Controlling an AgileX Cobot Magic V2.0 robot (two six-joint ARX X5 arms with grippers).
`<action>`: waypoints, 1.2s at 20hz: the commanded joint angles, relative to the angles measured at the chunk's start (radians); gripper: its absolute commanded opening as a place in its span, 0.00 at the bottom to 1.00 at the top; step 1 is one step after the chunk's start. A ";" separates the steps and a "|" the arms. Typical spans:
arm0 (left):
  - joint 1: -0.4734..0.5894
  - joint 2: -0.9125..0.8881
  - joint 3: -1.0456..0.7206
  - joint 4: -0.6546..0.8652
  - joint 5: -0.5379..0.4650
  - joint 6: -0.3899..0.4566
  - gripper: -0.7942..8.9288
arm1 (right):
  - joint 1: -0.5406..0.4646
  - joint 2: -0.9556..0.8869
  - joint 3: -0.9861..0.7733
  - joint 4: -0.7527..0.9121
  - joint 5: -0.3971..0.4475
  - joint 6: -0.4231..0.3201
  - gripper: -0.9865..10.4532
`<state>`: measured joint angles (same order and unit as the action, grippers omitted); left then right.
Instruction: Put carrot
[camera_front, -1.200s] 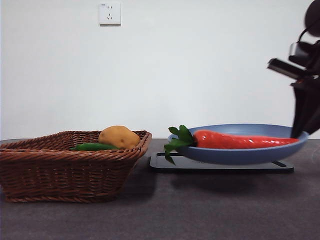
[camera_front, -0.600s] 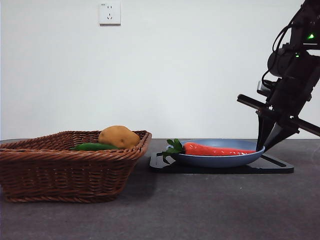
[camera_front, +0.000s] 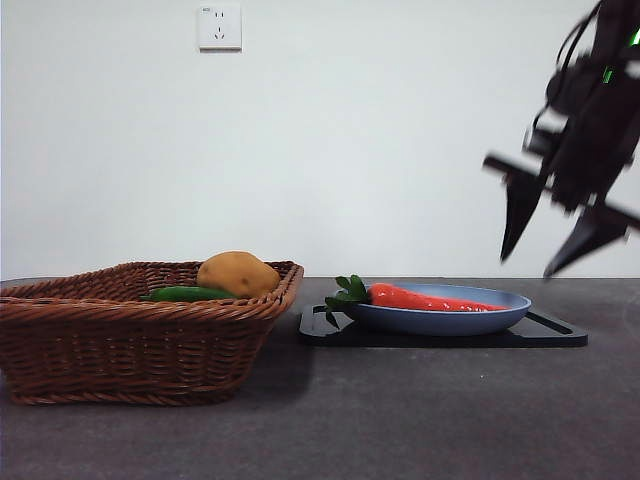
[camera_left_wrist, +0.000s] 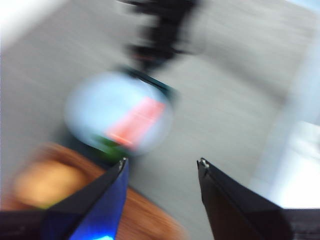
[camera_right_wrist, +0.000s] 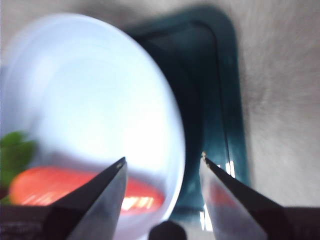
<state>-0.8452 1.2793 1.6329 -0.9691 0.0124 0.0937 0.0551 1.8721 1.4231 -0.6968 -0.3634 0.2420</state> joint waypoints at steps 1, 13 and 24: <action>-0.004 0.040 0.019 0.118 -0.191 0.095 0.33 | -0.004 -0.089 0.024 -0.044 0.011 -0.049 0.31; 0.167 0.159 0.017 0.278 -0.298 0.043 0.09 | 0.112 -0.497 -0.049 -0.190 0.211 -0.191 0.09; 0.309 -0.339 -0.539 0.519 -0.215 0.041 0.09 | 0.455 -1.031 -0.640 0.341 0.479 -0.137 0.09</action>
<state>-0.5320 0.9443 1.0958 -0.4625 -0.2028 0.1452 0.5076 0.8341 0.7795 -0.3630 0.1062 0.0917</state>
